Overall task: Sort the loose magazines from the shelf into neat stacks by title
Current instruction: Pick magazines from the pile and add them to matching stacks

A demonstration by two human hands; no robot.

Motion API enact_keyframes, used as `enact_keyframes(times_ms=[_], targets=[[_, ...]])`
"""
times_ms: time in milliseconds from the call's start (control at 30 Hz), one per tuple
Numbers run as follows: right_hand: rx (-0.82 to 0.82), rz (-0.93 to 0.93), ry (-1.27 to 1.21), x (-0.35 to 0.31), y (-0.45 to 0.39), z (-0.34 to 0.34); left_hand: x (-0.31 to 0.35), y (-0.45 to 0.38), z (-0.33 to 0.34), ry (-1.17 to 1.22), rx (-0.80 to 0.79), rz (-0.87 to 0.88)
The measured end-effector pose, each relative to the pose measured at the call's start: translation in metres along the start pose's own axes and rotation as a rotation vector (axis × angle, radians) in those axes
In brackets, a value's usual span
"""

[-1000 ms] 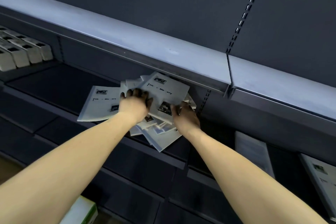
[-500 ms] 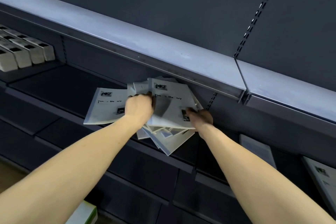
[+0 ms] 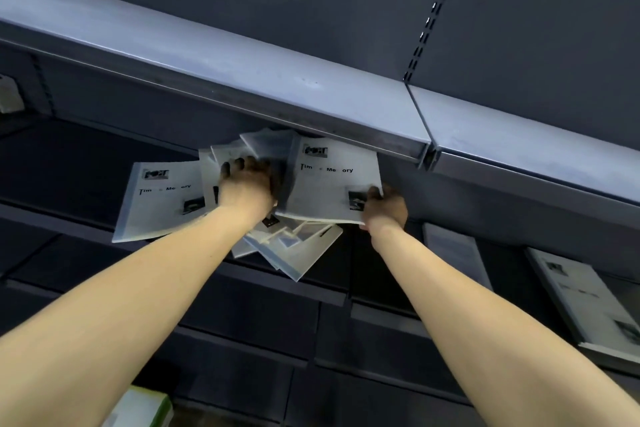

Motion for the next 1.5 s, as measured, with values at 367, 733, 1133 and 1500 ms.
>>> enact_keyframes(times_ms=[367,733,1133,1500], targets=[[0.007,0.200,-0.260,0.070,-0.015,-0.058,0.059,0.001,0.005,0.071,-0.061,0.178],[0.102,0.312,-0.255,0.151,-0.015,-0.145,0.168,0.033,0.036,0.024,-0.196,0.287],[0.236,0.346,-0.176,0.263,-0.014,-0.257,0.299,0.103,0.055,0.041,-0.255,0.423],[0.299,0.413,-0.166,0.350,-0.010,-0.344,0.406,0.170,0.079,-0.007,-0.273,0.502]])
Point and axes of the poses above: each hand's wrist, its own y-axis away from the middle knuckle, its own z-axis out of the palm, x = y × z, the point moved 2 cm from there along -y, towards the middle knuckle, and after that the axes turned 9 degrees about y, right-handed, at the moved point
